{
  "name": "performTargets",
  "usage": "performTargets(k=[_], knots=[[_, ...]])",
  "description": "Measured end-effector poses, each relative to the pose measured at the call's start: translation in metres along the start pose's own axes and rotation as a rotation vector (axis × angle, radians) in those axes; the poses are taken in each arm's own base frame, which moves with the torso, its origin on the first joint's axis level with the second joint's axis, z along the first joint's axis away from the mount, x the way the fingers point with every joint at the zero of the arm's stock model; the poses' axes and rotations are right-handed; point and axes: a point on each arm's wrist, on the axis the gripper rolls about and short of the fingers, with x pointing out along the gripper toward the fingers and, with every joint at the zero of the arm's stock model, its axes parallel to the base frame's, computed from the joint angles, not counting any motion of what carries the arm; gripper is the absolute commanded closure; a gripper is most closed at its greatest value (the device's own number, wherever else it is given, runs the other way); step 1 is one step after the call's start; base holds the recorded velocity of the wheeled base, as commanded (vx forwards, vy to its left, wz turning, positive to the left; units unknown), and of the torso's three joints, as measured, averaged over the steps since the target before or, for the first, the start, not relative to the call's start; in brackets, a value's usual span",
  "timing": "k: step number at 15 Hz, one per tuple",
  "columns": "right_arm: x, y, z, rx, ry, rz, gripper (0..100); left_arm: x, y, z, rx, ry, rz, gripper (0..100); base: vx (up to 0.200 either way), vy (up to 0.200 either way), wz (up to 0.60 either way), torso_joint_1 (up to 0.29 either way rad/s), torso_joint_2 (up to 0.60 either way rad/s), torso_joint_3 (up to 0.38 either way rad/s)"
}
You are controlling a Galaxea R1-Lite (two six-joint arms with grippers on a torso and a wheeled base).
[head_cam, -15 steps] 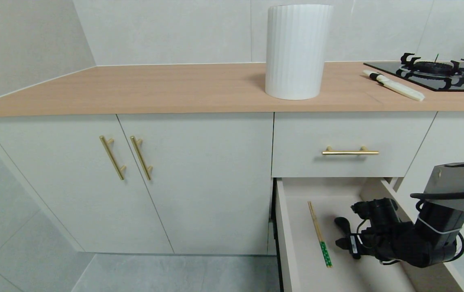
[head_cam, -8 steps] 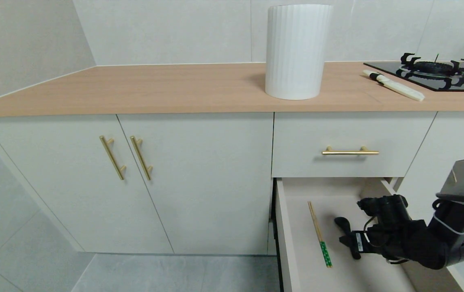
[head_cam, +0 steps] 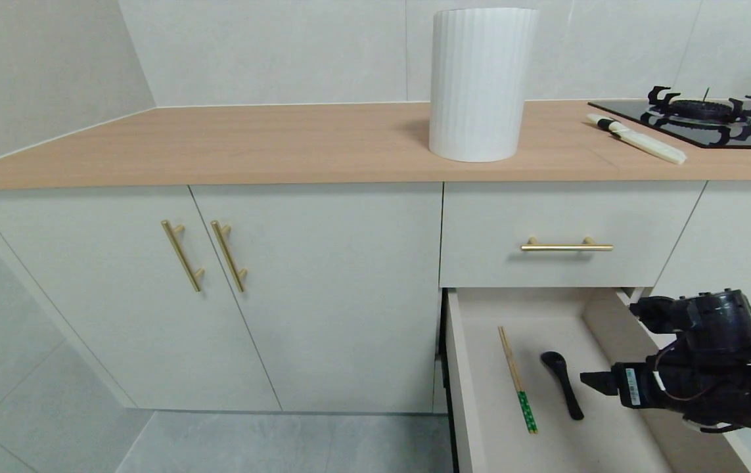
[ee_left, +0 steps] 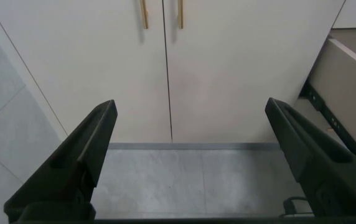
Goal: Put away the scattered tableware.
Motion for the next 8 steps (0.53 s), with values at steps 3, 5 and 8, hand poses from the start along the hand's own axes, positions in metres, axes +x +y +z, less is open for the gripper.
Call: performTargets(k=[3, 5, 8], knots=[[-0.034, 0.001, 0.005, -0.009, -0.001, 0.053, 0, 0.0, 0.0, 0.0, 0.009, 0.0, 0.0, 0, 0.0, 0.0, 0.0, 0.0, 0.0, 0.0], [-0.05, 0.004, 0.009, -0.018, -0.015, 0.093, 0, 0.0, 0.0, 0.0, -0.003, 0.0, 0.0, 0, 0.0, 0.0, 0.0, 0.0, 0.0, 0.0], [-0.063, 0.01, 0.012, -0.035, -0.059, 0.122, 0, 0.0, 0.0, 0.0, -0.003, 0.0, 0.0, 0, -0.067, 0.0, 0.0, 0.001, 0.0, 0.001]])
